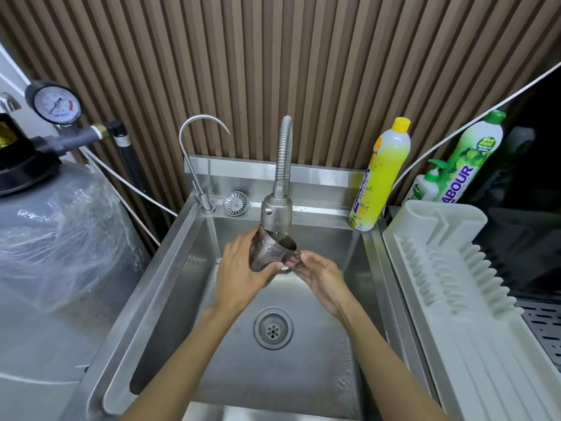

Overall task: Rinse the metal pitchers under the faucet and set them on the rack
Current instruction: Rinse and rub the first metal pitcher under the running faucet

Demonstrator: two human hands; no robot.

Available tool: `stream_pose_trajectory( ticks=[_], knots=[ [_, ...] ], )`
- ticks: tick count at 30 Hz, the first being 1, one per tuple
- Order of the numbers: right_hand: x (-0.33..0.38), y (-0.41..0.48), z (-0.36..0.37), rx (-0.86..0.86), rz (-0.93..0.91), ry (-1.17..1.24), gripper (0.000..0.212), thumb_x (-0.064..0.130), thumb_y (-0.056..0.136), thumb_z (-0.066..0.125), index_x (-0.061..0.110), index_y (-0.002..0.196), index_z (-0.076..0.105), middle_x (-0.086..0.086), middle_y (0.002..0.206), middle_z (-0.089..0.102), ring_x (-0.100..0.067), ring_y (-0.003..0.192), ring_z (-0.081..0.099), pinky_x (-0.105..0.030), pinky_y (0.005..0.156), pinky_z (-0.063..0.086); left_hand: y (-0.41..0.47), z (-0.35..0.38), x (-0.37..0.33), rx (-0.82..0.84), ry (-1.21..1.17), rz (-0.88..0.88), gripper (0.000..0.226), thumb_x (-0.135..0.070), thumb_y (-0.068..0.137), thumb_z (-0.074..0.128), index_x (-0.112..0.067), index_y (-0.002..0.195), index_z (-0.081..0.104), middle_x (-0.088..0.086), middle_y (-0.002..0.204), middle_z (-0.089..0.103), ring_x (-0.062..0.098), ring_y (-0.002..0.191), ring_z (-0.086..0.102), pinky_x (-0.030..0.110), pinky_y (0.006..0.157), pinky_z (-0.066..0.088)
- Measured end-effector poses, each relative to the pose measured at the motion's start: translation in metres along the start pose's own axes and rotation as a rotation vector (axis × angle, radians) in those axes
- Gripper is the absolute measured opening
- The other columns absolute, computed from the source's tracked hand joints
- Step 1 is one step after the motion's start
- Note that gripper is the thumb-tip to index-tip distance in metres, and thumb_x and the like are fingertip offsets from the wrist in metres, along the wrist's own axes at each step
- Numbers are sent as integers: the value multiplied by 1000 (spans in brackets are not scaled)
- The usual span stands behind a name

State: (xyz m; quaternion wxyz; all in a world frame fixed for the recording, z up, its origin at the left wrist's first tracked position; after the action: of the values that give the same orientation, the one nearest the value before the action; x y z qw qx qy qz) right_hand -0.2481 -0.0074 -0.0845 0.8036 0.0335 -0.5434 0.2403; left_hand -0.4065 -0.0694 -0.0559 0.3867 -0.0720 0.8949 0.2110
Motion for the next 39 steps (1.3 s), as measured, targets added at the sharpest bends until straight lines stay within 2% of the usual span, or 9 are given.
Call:
stream_pose_trajectory(
  ticks=[6, 10, 13, 15, 21, 26, 29, 32, 39],
  knots=[
    [22, -5, 0, -142, -26, -287, 16, 18, 91, 56, 6, 90, 66, -4, 77, 74, -11, 68, 71, -27, 72, 59, -2, 6, -7, 34, -26, -181, 70, -58, 63, 74, -17, 112, 45, -1, 112, 59, 17, 102, 57, 31, 83, 47],
    [57, -10, 13, -242, -159, -743, 18, 22, 88, 61, 7, 80, 67, -13, 84, 72, -20, 71, 69, -31, 76, 57, -4, 25, -6, 47, -204, -375, 69, -51, 57, 81, -17, 100, 40, -2, 96, 60, 15, 84, 62, 24, 72, 48],
    [75, -17, 27, -274, -320, -1166, 19, 27, 88, 59, 9, 85, 65, -6, 78, 66, -19, 71, 60, -23, 67, 42, -2, 40, -9, 98, -397, -461, 73, -46, 56, 84, -9, 103, 42, 6, 105, 66, 23, 92, 65, 37, 84, 54],
    [79, -21, 34, -248, -410, -1239, 16, 25, 89, 58, 10, 87, 62, -2, 73, 61, -13, 61, 54, -14, 55, 35, 0, 46, -15, 112, -522, -497, 86, -52, 49, 84, -3, 109, 47, 14, 104, 66, 29, 98, 64, 46, 88, 53],
    [77, -12, 24, -166, -385, -898, 5, 9, 88, 58, 12, 84, 61, 2, 89, 67, -4, 74, 62, 0, 62, 40, 13, 55, -22, -52, -625, -539, 76, -17, 60, 86, -18, 112, 32, 7, 110, 57, 26, 103, 58, 39, 95, 47],
    [45, -3, 6, -47, -143, -364, 12, 5, 91, 53, 11, 81, 57, 1, 101, 65, -9, 97, 59, -24, 95, 43, 16, 40, -19, -180, -476, -364, 84, -1, 57, 84, -18, 124, 35, -12, 111, 55, 15, 106, 55, 15, 90, 38],
    [20, 0, 5, 28, -42, -26, 16, 0, 93, 46, 8, 81, 53, -15, 106, 62, -23, 102, 60, -31, 99, 44, 15, 23, -16, -131, -240, -244, 83, -8, 55, 86, -13, 124, 40, -6, 115, 55, 22, 111, 54, 39, 98, 42],
    [3, 1, 7, -7, 20, 159, 10, 6, 94, 47, 2, 97, 56, -16, 103, 66, -22, 95, 67, -27, 88, 54, 9, 10, -19, -126, -48, -255, 79, -29, 52, 87, -17, 117, 44, 0, 118, 50, 23, 112, 45, 48, 89, 44],
    [1, -5, 1, -85, 70, -9, 20, 23, 87, 60, 5, 95, 66, -7, 85, 75, -21, 82, 73, -26, 66, 58, 2, 8, -25, -34, 127, -419, 73, -59, 57, 75, -17, 106, 41, 2, 111, 46, 24, 111, 45, 47, 87, 44]
  ],
)
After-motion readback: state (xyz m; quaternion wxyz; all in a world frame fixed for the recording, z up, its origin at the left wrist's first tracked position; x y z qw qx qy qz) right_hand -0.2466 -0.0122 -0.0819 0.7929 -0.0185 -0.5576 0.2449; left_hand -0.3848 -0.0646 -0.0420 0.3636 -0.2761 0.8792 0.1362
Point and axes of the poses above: each hand's wrist, its own y-axis towards the middle knuckle, its own z-axis out of the palm, x = y × z, the point moved 1 cm from there along y, towards the middle knuckle
